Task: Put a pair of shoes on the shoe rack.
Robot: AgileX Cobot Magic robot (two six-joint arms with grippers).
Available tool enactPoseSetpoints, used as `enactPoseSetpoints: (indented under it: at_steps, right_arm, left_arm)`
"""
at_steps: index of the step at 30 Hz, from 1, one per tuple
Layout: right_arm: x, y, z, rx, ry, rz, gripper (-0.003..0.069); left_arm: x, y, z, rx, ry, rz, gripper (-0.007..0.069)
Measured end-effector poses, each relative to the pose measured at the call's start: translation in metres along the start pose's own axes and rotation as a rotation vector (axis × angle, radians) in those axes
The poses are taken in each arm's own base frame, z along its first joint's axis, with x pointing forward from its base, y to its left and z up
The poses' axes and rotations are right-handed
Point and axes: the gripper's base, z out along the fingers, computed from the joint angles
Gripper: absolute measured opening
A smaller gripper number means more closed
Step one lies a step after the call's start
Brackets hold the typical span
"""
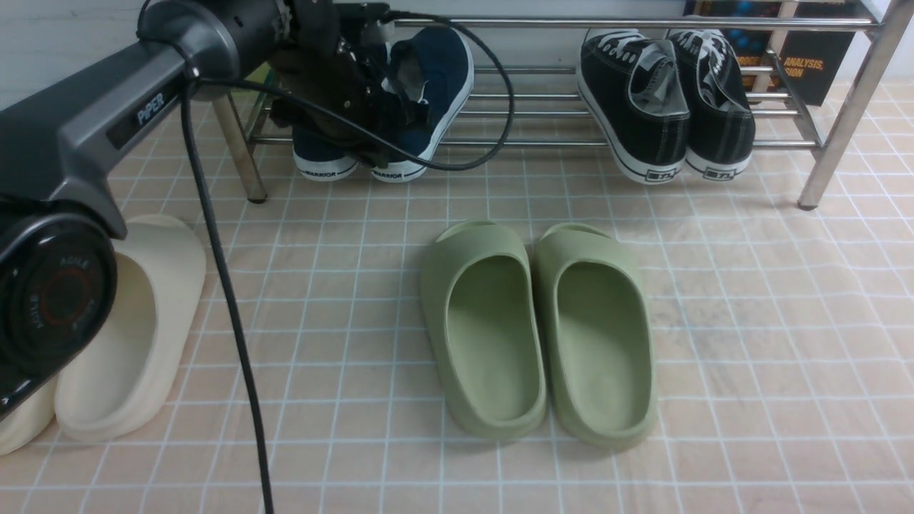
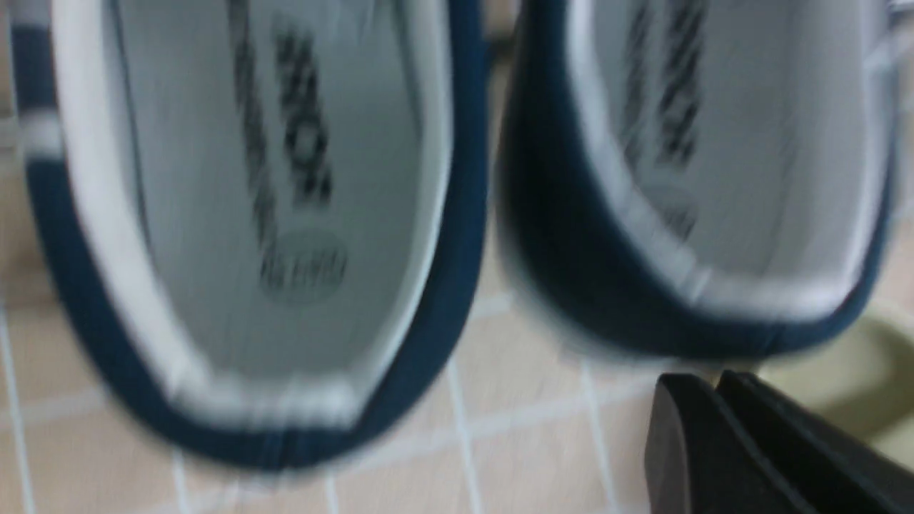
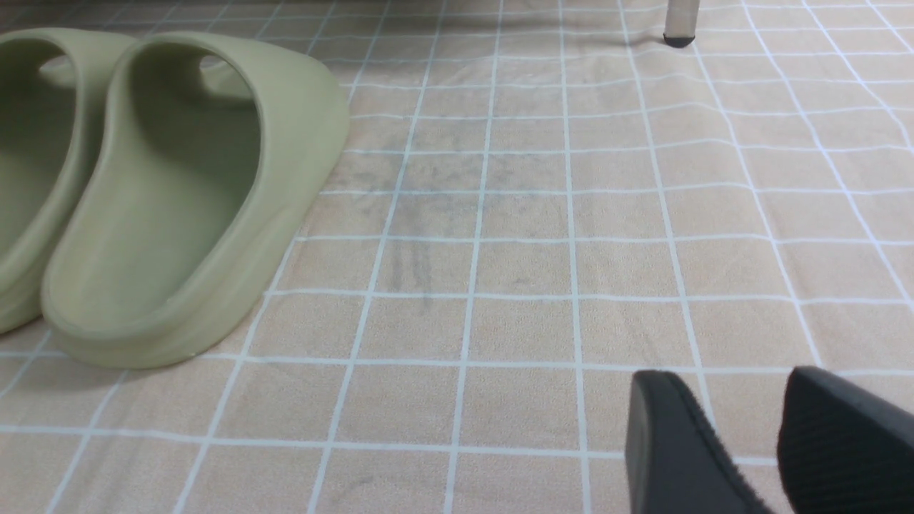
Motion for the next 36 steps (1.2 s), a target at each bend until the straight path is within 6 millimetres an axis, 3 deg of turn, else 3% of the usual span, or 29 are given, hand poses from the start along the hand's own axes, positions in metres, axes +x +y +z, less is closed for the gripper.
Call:
enactPoseSetpoints:
  at_steps: [8, 12, 15, 19, 22, 24, 26, 29, 33, 36]
  right_arm:
    - [0.0, 0.0, 0.0, 0.0, 0.0, 0.0, 0.024]
    - [0.0, 0.0, 0.0, 0.0, 0.0, 0.0, 0.024]
    - [0.0, 0.0, 0.0, 0.0, 0.0, 0.0, 0.024]
    - [0.0, 0.0, 0.0, 0.0, 0.0, 0.0, 0.024]
    - [0.0, 0.0, 0.0, 0.0, 0.0, 0.0, 0.024]
    - [0.0, 0.0, 0.0, 0.0, 0.0, 0.0, 0.024]
    - [0.0, 0.0, 0.0, 0.0, 0.0, 0.0, 0.024]
    - [0.0, 0.0, 0.0, 0.0, 0.0, 0.0, 0.024]
    - [0.0, 0.0, 0.0, 0.0, 0.0, 0.0, 0.024]
    - [0.0, 0.0, 0.0, 0.0, 0.0, 0.0, 0.024]
  left_arm:
    - [-0.006, -0.007, 0.0, 0.085, -0.06, -0.072, 0.0076]
    - [-0.005, -0.01, -0.017, 0.103, -0.022, -0.057, 0.0077]
    - [-0.008, -0.012, -0.059, 0.091, -0.012, -0.001, 0.0083]
    - [-0.007, -0.009, -0.136, 0.023, -0.012, 0.082, 0.0088]
    - [-0.002, -0.006, -0.174, -0.025, -0.015, 0.108, 0.009]
    - [0.007, -0.002, -0.225, -0.077, -0.079, 0.129, 0.0091]
    - [0.014, -0.001, -0.239, -0.09, -0.093, 0.133, 0.0091]
    - [0.053, 0.004, -0.28, -0.11, -0.104, 0.136, 0.0092]
    - [0.117, 0.011, -0.314, -0.125, -0.159, 0.092, 0.0092]
    - [0.167, 0.016, -0.323, -0.109, -0.332, 0.032, 0.0094]
